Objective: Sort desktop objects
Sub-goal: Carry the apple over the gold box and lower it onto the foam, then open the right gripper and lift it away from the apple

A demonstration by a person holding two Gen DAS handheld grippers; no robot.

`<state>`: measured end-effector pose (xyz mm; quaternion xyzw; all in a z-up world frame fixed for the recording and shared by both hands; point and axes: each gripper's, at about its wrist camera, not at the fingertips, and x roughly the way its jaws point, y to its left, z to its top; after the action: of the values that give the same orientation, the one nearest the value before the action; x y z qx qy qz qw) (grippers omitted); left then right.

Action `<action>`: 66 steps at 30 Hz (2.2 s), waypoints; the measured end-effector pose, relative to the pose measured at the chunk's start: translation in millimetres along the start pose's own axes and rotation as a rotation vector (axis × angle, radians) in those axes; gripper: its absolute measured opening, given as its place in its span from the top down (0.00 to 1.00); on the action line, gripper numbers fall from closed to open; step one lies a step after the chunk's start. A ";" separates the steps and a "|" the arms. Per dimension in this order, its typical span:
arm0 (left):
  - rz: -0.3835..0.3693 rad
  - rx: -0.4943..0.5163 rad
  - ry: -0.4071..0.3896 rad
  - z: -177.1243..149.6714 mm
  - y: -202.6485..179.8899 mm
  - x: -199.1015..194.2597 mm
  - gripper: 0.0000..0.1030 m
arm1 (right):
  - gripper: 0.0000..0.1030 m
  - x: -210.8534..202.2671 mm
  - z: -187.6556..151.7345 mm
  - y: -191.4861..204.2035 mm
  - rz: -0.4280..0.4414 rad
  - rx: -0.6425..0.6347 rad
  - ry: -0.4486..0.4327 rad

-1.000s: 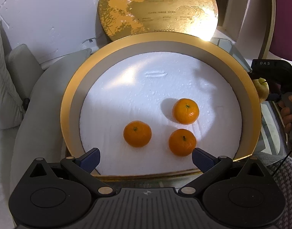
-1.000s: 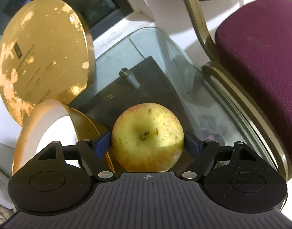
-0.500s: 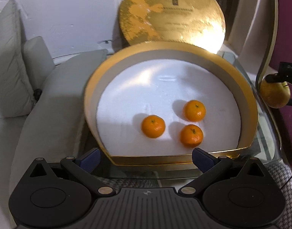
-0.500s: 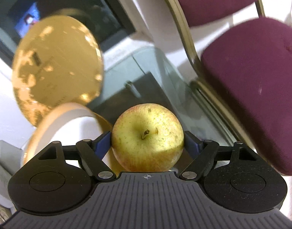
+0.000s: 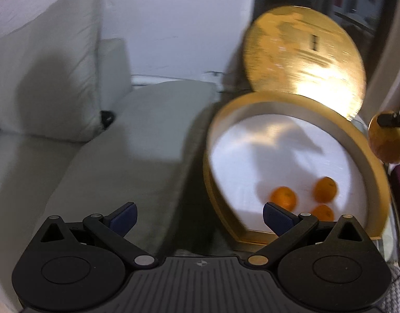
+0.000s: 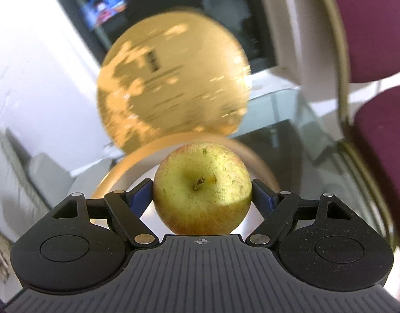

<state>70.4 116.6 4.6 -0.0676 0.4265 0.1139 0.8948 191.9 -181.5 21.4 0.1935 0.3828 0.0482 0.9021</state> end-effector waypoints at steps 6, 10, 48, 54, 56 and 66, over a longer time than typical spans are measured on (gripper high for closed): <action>0.003 -0.052 0.048 0.4 18.9 22.4 0.01 | 0.21 41.6 -16.2 43.4 0.039 -0.077 0.083; 0.001 -0.080 0.079 0.1 26.9 37.1 0.01 | 0.21 69.6 -28.7 65.8 0.055 -0.128 0.139; -0.008 -0.095 0.128 -6.6 32.5 43.9 0.01 | 0.14 127.5 -47.8 88.5 0.031 -0.231 0.273; -0.015 -0.064 0.095 -12.4 20.4 19.5 0.01 | 0.14 77.3 -44.2 79.2 0.083 -0.230 0.214; -0.020 -0.049 0.087 -16.0 14.1 11.0 0.01 | 0.14 57.0 -46.1 70.6 0.096 -0.227 0.198; -0.055 0.061 0.062 -42.5 -27.7 -32.0 0.01 | 0.13 -33.4 -81.0 26.0 0.097 -0.179 0.145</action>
<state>26.3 76.0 3.5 -0.0557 0.4552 0.0741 0.8855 112.5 -140.1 2.6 0.1266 0.4313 0.1398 0.8823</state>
